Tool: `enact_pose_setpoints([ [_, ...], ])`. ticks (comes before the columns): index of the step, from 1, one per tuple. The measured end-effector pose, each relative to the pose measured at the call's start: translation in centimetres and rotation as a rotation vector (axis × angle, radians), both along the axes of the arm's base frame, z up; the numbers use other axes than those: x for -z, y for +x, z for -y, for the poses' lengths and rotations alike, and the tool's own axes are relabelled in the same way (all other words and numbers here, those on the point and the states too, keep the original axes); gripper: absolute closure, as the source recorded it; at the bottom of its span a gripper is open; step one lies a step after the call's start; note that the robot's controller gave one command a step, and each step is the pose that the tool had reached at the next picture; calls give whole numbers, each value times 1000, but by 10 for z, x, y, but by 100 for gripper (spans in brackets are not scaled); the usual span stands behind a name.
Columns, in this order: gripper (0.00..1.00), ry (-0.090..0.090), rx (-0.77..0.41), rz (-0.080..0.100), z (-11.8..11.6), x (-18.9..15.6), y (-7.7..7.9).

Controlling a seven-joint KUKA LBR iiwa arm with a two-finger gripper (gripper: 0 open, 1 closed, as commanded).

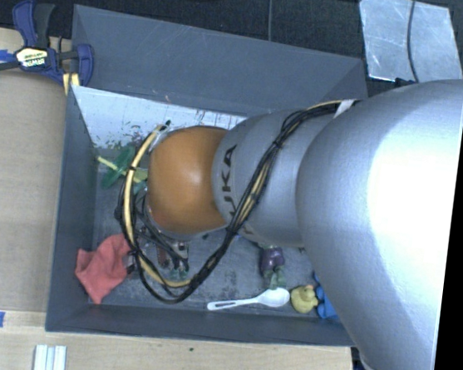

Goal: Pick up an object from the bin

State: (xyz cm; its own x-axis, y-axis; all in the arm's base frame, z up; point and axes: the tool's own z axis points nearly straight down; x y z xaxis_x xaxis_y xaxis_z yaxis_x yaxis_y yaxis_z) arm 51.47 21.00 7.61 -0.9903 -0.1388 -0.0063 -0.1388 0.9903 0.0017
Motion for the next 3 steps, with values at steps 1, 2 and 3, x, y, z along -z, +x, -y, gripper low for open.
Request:
enact_pose_setpoints([
  [1, 100, 1, 8, 2, -2, -5, 3],
  [2, 100, 2, 10, 5, -4, -13, 11],
  [3, 100, 2, -7, 4, 1, -10, 15],
])
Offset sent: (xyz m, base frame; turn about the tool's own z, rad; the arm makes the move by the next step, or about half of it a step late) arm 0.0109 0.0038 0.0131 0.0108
